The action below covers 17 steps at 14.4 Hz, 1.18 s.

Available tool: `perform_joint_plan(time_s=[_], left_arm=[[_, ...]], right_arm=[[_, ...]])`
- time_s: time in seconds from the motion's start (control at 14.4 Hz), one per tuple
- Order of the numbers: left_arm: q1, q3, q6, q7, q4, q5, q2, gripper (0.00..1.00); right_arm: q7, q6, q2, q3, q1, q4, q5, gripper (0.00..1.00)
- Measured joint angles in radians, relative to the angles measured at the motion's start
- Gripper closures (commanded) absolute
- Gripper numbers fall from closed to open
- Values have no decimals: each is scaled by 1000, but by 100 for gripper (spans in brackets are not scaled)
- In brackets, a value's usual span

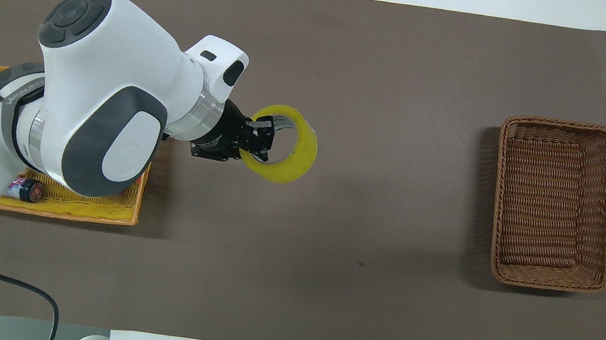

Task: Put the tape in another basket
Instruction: 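Lift the tape roll and carry it toward the table center, then hold the tape with the left gripper while the right gripper grasps it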

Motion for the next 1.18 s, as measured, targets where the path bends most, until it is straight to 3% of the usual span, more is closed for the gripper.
perform_joint_plan(time_s=[0.35,0.49,0.76,0.97,1.18], left_arm=[[-3,-2,-1,-28,0,0,0,100],[-4,-2,-1,-31,0,0,0,100],[-6,-2,-1,-33,0,0,0,100],[-11,-2,-1,-34,0,0,0,100],[-11,-2,-1,-34,0,0,0,99]], right_arm=[[-1,0,0,8,53,1,49,1],[-1,13,0,12,74,-2,233,1],[14,154,10,17,126,-65,540,1],[35,323,68,20,183,-182,889,1],[35,424,158,22,260,-222,1106,1]])
